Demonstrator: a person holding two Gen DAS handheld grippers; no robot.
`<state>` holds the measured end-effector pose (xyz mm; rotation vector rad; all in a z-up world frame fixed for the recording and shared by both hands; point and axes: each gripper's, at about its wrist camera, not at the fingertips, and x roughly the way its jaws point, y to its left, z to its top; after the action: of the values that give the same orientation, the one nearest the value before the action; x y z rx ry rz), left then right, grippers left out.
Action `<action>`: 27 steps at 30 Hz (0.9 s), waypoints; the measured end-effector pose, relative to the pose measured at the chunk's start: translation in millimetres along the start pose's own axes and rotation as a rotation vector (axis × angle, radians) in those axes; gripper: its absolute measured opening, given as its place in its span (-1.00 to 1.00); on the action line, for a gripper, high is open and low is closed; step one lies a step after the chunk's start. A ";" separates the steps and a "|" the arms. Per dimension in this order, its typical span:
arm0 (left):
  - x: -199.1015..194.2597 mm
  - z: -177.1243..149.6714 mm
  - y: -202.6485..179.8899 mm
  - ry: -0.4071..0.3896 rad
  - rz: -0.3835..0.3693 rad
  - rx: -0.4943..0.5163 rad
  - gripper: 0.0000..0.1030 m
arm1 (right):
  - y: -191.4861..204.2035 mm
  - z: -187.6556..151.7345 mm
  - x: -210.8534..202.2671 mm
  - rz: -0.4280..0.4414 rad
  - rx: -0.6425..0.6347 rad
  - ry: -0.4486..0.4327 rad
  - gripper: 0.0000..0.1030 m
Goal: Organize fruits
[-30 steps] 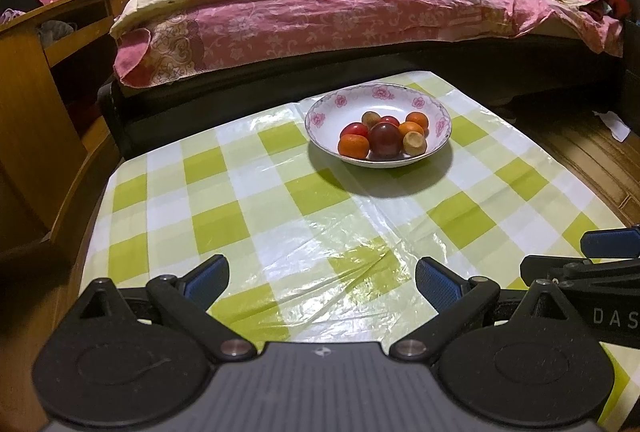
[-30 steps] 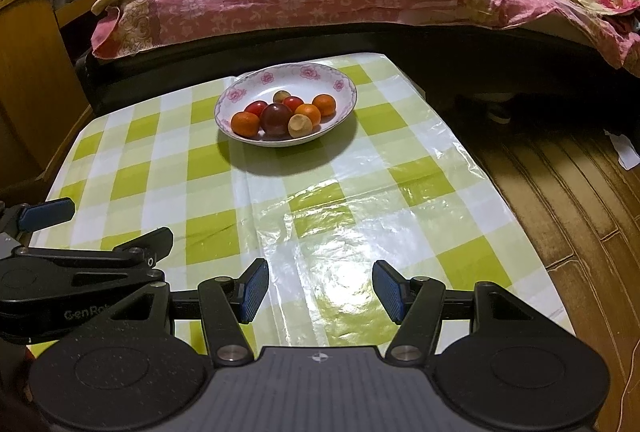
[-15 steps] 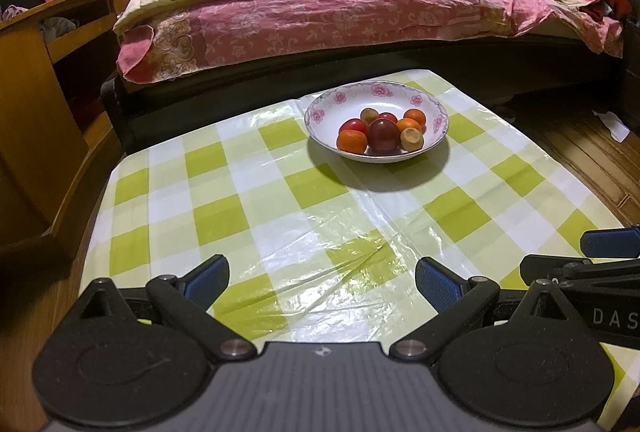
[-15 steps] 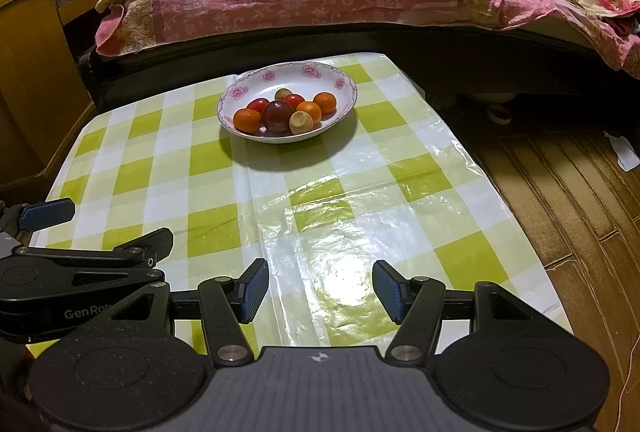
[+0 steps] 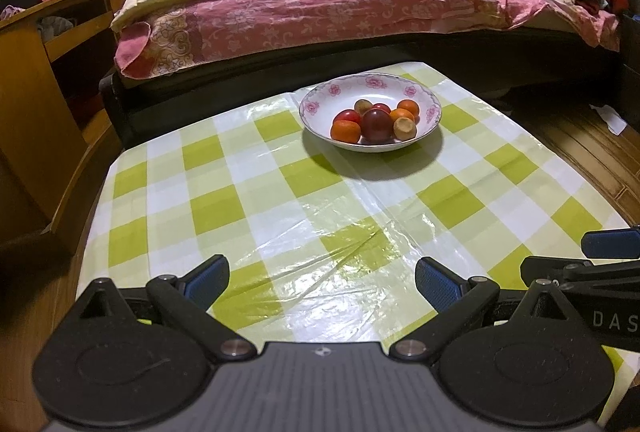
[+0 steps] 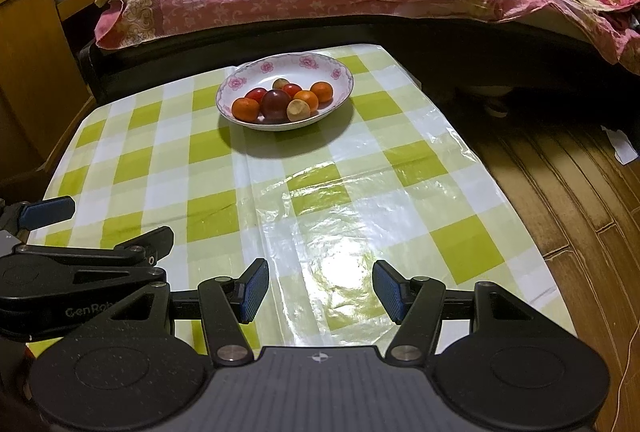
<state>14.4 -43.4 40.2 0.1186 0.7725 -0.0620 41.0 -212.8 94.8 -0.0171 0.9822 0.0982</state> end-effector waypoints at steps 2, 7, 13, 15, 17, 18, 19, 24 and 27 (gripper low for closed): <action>-0.7 -0.7 -0.4 0.000 0.000 0.000 1.00 | -0.3 -0.9 -0.8 -0.001 0.001 0.001 0.06; -2.7 -3.3 -2.8 -0.006 0.003 0.005 1.00 | -0.9 -1.8 -1.8 -0.001 0.001 0.000 0.06; -4.7 -4.5 -3.4 -0.010 0.003 0.006 1.00 | -0.9 -1.7 -1.7 0.000 -0.001 0.001 0.06; -4.8 -4.1 -2.9 -0.011 0.003 0.006 1.00 | -0.9 -1.7 -1.9 -0.001 -0.001 0.000 0.06; -4.9 -4.2 -2.8 -0.010 0.003 0.006 1.00 | -0.8 -1.6 -1.6 0.000 0.001 0.001 0.06; -4.9 -4.1 -2.9 -0.011 0.003 0.006 1.00 | -0.8 -1.8 -1.8 0.001 0.001 0.001 0.06; -4.9 -4.1 -2.8 -0.011 0.003 0.006 1.00 | -0.7 -1.6 -1.7 0.000 0.000 0.000 0.06; -5.0 -4.0 -3.0 -0.010 0.004 0.006 1.00 | -0.7 -2.6 -2.5 -0.001 -0.001 0.000 0.06; -5.2 -4.2 -3.0 -0.010 0.003 0.006 1.00 | -0.9 -2.8 -2.9 -0.002 -0.001 0.000 0.06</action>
<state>7.5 -45.9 40.6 0.1254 0.7620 -0.0620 37.2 -214.0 95.6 -0.0190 0.9817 0.0973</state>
